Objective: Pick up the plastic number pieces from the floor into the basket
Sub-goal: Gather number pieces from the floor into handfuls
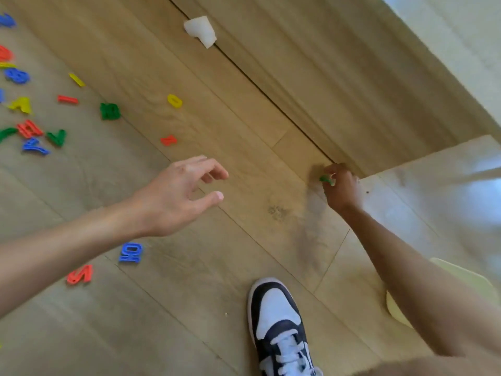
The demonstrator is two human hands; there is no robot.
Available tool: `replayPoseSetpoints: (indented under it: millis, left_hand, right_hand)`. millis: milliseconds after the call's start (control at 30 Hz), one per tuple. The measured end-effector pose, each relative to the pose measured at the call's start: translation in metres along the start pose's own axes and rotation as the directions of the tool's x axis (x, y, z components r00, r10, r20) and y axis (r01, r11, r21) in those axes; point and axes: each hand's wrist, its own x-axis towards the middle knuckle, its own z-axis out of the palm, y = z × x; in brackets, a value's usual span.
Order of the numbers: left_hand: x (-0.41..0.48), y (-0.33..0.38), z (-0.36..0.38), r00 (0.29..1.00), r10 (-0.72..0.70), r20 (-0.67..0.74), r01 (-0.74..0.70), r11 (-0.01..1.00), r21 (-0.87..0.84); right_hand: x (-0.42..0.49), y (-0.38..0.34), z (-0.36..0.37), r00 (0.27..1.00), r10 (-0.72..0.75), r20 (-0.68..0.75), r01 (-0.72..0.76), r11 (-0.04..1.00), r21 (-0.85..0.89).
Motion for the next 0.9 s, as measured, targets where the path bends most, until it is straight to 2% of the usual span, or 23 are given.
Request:
replayPoseSetpoints:
  millis: [167, 300, 367, 433, 500, 567, 667, 700, 800, 900]
  left_hand:
    - [-0.023, -0.014, -0.005, 0.997, -0.058, -0.059, 0.052, 0.994, -0.091]
    - [-0.040, -0.028, -0.005, 0.986, -0.123, -0.109, 0.107, 0.984, -0.140]
    - [-0.047, -0.036, -0.005, 0.981, -0.136, -0.136, 0.116, 0.983, -0.141]
    - [-0.061, -0.048, -0.009, 0.967, -0.180, -0.183, 0.158, 0.979, -0.132]
    - [-0.079, -0.062, -0.013, 0.938, -0.246, -0.246, 0.224, 0.968, -0.117]
    - [-0.104, -0.075, -0.016, 0.899, -0.313, -0.306, 0.304, 0.949, -0.077]
    - [-0.149, -0.089, -0.011, 0.846, -0.386, -0.367, 0.414, 0.910, -0.004]
    - [-0.164, -0.093, -0.006, 0.834, -0.412, -0.368, 0.451, 0.892, 0.022]
    - [-0.188, -0.102, 0.011, 0.830, -0.448, -0.332, 0.522, 0.834, 0.179]
    - [-0.186, -0.103, 0.022, 0.864, -0.409, -0.295, 0.493, 0.806, 0.327]
  right_hand:
    - [0.013, 0.002, 0.011, 0.999, 0.035, 0.027, -0.033, 0.996, -0.085]
    - [0.012, 0.004, 0.010, 0.999, 0.050, 0.009, -0.049, 0.996, -0.070]
    - [0.009, -0.012, 0.001, 0.999, -0.018, -0.028, 0.017, 0.999, -0.039]
    - [0.000, -0.055, 0.003, 0.979, -0.202, -0.010, 0.202, 0.977, 0.064]
    - [-0.021, -0.115, 0.012, 0.885, -0.461, 0.062, 0.444, 0.877, 0.183]
    - [-0.055, -0.176, 0.027, 0.718, -0.679, 0.155, 0.617, 0.723, 0.310]
    - [-0.101, -0.243, 0.050, 0.476, -0.847, 0.238, 0.730, 0.531, 0.431]
    - [-0.111, -0.258, 0.058, 0.419, -0.871, 0.257, 0.752, 0.491, 0.439]
    - [-0.121, -0.275, 0.073, 0.348, -0.895, 0.277, 0.851, 0.426, 0.307]
    - [-0.119, -0.277, 0.080, 0.344, -0.894, 0.286, 0.888, 0.409, 0.211]
